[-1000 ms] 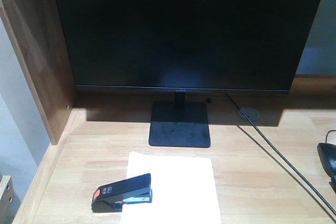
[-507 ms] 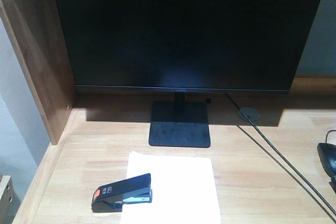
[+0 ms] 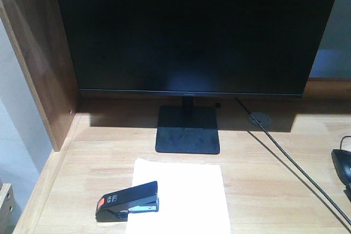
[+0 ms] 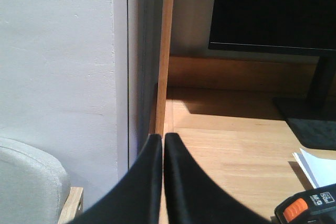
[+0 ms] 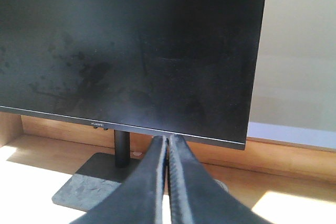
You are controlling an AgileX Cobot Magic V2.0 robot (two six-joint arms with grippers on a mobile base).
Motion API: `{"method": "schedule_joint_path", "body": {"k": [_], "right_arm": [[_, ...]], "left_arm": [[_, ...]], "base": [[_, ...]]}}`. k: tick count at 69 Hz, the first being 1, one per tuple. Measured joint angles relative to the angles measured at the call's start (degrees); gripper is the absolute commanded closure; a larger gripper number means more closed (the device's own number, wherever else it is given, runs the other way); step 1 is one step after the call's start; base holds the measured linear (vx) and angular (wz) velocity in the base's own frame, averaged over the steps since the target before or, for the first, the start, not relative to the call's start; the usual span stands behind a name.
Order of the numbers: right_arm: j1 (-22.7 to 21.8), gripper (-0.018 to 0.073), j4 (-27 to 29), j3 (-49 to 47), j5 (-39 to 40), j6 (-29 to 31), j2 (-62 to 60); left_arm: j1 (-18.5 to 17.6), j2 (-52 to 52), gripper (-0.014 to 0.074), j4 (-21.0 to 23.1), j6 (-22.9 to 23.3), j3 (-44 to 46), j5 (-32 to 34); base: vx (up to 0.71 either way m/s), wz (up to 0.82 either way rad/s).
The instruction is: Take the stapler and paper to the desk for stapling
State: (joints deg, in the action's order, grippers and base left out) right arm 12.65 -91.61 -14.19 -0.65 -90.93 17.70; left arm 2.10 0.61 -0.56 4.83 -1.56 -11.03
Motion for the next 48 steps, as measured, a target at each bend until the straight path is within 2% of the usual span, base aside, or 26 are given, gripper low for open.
{"method": "schedule_joint_path", "body": {"k": [22,28,35,43,46,48], "right_arm": [[0.0,0.0565,0.1,0.0,-0.3,0.3,0.0],[0.0,0.0565,2.6,0.0,-1.6,1.4,0.0],[0.0,0.0565,9.9,0.0,-2.8,7.7,0.0],[0.0,0.0565,23.6,0.0,-3.5,22.5,0.0],[0.0,0.0565,31.5,0.0,-4.0,29.5,0.0],[0.0,0.0565,34.7,0.0,-4.2,32.6,0.0]], "left_arm": [[0.0,0.0,0.0603,0.0,0.0,0.0,0.0],[0.0,0.0,0.0603,0.0,0.0,0.0,0.0],[0.0,0.0,0.0603,0.0,0.0,0.0,0.0],[0.0,0.0,0.0603,0.0,0.0,0.0,0.0],[0.0,0.0,0.0603,0.0,0.0,0.0,0.0],[0.0,0.0,0.0603,0.0,0.0,0.0,0.0]], "base": [[0.0,0.0],[0.0,0.0],[0.0,0.0],[0.0,0.0],[0.0,0.0],[0.0,0.0]]}}
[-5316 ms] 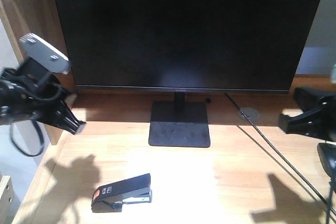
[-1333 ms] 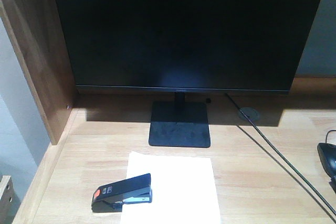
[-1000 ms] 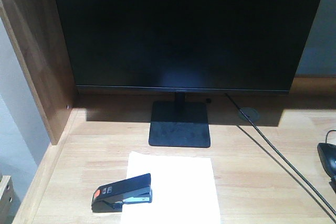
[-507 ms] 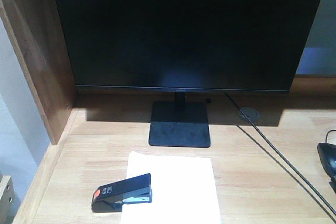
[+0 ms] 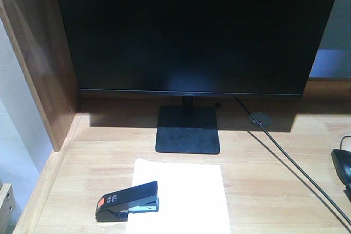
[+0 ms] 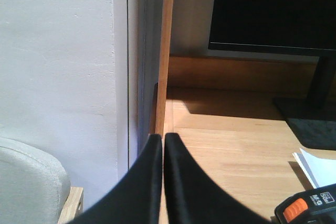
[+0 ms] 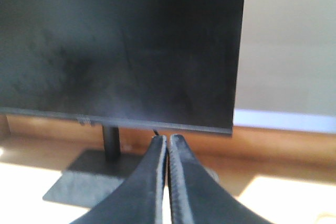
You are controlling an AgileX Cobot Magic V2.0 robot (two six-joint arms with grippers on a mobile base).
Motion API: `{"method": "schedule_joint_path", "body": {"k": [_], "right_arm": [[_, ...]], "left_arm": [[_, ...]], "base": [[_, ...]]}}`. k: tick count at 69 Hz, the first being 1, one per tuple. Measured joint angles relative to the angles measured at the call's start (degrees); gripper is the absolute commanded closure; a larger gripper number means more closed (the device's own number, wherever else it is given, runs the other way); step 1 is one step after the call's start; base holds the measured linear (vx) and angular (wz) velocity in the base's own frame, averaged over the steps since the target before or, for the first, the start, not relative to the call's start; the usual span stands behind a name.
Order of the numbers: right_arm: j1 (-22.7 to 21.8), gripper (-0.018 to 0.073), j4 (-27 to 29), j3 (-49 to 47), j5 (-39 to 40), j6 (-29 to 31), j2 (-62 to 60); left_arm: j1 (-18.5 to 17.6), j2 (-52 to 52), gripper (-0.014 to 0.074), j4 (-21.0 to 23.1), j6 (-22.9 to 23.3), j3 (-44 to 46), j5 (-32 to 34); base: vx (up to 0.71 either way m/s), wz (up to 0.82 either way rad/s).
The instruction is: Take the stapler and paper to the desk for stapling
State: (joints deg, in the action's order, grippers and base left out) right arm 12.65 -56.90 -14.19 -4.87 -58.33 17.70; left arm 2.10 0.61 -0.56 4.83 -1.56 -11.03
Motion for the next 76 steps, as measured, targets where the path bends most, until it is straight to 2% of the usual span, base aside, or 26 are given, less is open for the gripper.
{"method": "schedule_joint_path", "body": {"k": [5,13,19,26,33,45,56,76], "right_arm": [[0.0,0.0565,12.9,0.0,-0.8,12.8,0.0],[0.0,0.0565,30.4,0.0,-1.6,29.8,0.0],[0.0,0.0565,40.2,0.0,-2.1,40.1,0.0],[0.0,0.0565,46.3,0.0,-2.2,47.0,0.0],[0.0,0.0565,48.0,0.0,-2.2,49.0,0.0],[-0.9,0.0564,47.2,0.0,-3.2,49.3,0.0],[-6.0,0.0564,47.0,1.9,-4.2,49.6,-0.6],[-13.5,0.0564,49.1,12.0,0.9,49.8,-7.1]], "left_arm": [[0.0,0.0,0.0603,0.0,0.0,0.0,0.0],[0.0,0.0,0.0603,0.0,0.0,0.0,0.0],[0.0,0.0,0.0603,0.0,0.0,0.0,0.0],[0.0,0.0,0.0603,0.0,0.0,0.0,0.0],[0.0,0.0,0.0603,0.0,0.0,0.0,0.0],[0.0,0.0,0.0603,0.0,0.0,0.0,0.0],[0.0,0.0,0.0603,0.0,0.0,0.0,0.0],[0.0,0.0,0.0603,0.0,0.0,0.0,0.0]], "base": [[0.0,0.0],[0.0,0.0],[0.0,0.0],[0.0,0.0],[0.0,0.0],[0.0,0.0],[0.0,0.0],[0.0,0.0]]}}
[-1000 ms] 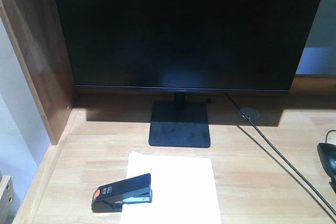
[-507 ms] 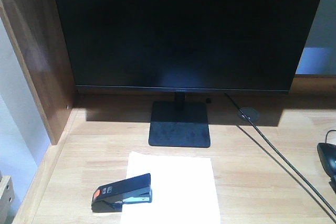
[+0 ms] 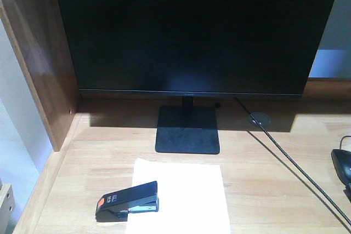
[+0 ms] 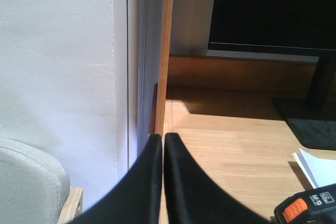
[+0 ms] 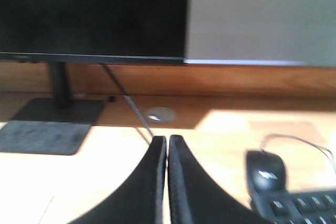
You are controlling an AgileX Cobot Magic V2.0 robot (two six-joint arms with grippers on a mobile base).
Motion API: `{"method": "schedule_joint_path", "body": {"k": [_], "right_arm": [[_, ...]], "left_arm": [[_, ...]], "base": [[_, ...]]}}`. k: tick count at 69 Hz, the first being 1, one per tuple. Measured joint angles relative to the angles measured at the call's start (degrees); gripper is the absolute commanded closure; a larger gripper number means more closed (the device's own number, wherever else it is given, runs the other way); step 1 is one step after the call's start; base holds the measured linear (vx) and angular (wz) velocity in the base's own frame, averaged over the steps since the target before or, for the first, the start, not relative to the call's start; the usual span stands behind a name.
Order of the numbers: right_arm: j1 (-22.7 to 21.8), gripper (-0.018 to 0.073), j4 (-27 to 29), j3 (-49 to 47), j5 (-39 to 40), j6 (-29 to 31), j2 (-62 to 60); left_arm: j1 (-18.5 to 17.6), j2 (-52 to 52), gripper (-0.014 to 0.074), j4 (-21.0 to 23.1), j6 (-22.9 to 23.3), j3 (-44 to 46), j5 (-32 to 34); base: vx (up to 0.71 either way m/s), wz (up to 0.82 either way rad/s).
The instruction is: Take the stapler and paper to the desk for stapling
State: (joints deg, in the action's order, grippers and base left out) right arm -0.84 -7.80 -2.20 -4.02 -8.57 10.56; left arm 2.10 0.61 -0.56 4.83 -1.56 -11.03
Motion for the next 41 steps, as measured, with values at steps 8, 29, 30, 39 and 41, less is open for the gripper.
{"method": "schedule_joint_path", "body": {"k": [8,29,30,39,41], "right_arm": [[-3.0,0.0564,0.4,3.0,0.8,0.0,-3.5],[-5.6,0.0564,0.5,3.8,-2.4,1.0,-11.1],[-5.6,0.0564,0.5,3.8,-2.5,1.1,-11.1],[-5.6,0.0564,0.6,3.8,-3.2,1.2,-11.1],[-5.5,0.0564,0.6,3.8,-3.2,1.2,-11.1]], "left_arm": [[0.0,0.0,0.0603,0.0,0.0,0.0,0.0],[0.0,0.0,0.0603,0.0,0.0,0.0,0.1],[0.0,0.0,0.0603,0.0,0.0,0.0,0.1],[0.0,0.0,0.0603,0.0,0.0,0.0,0.2],[0.0,0.0,0.0603,0.0,0.0,0.0,0.2]], "base": [[0.0,0.0],[0.0,0.0],[0.0,0.0],[0.0,0.0],[0.0,0.0]]}}
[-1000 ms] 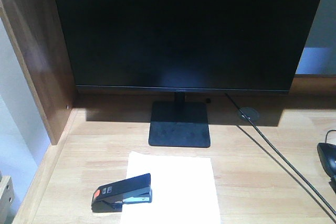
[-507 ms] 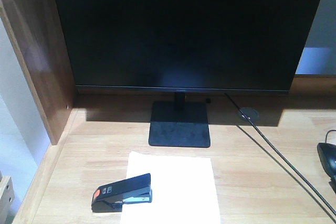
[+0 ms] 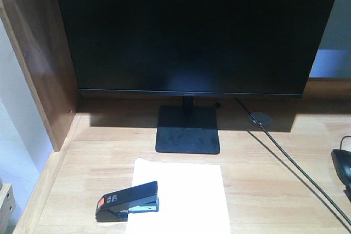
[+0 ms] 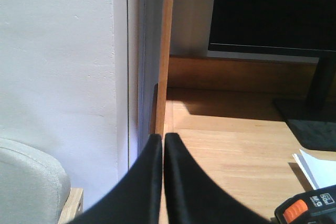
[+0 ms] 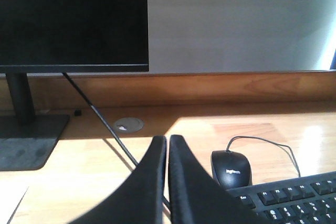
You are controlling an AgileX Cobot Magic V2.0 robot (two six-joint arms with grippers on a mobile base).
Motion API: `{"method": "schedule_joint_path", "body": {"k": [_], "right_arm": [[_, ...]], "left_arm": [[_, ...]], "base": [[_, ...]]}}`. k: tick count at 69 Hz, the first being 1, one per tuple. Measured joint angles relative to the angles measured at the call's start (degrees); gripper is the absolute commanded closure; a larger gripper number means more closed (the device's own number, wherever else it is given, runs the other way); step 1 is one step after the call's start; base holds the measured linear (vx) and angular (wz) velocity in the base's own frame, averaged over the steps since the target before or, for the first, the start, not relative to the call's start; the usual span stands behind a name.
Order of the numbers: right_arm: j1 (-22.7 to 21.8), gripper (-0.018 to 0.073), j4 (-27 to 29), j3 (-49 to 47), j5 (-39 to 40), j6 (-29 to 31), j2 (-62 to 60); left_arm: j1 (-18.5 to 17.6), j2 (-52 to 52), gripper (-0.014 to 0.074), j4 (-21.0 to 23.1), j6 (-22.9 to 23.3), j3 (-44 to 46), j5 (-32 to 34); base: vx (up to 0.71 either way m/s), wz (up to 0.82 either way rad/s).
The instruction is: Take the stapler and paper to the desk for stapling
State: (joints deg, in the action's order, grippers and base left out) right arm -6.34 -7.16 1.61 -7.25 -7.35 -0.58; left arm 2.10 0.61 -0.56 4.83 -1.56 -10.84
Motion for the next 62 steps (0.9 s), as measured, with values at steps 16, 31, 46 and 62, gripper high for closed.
{"method": "schedule_joint_path", "body": {"k": [16,31,46,62], "right_arm": [[3.8,0.0564,0.2,0.0,-0.2,0.1,0.0],[3.9,0.0564,0.2,0.0,-0.2,0.1,0.0],[3.9,0.0564,0.2,0.0,-0.2,0.1,0.0],[3.9,0.0564,0.2,0.0,-0.2,0.1,0.0]], "left_arm": [[0.0,0.0,0.0603,0.0,0.0,0.0,0.0],[0.0,0.0,0.0603,0.0,0.0,0.0,0.0],[0.0,0.0,0.0603,0.0,0.0,0.0,0.0],[0.0,0.0,0.0603,0.0,0.0,0.0,0.0]], "base": [[0.0,0.0],[0.0,0.0],[0.0,0.0],[0.0,0.0]]}}
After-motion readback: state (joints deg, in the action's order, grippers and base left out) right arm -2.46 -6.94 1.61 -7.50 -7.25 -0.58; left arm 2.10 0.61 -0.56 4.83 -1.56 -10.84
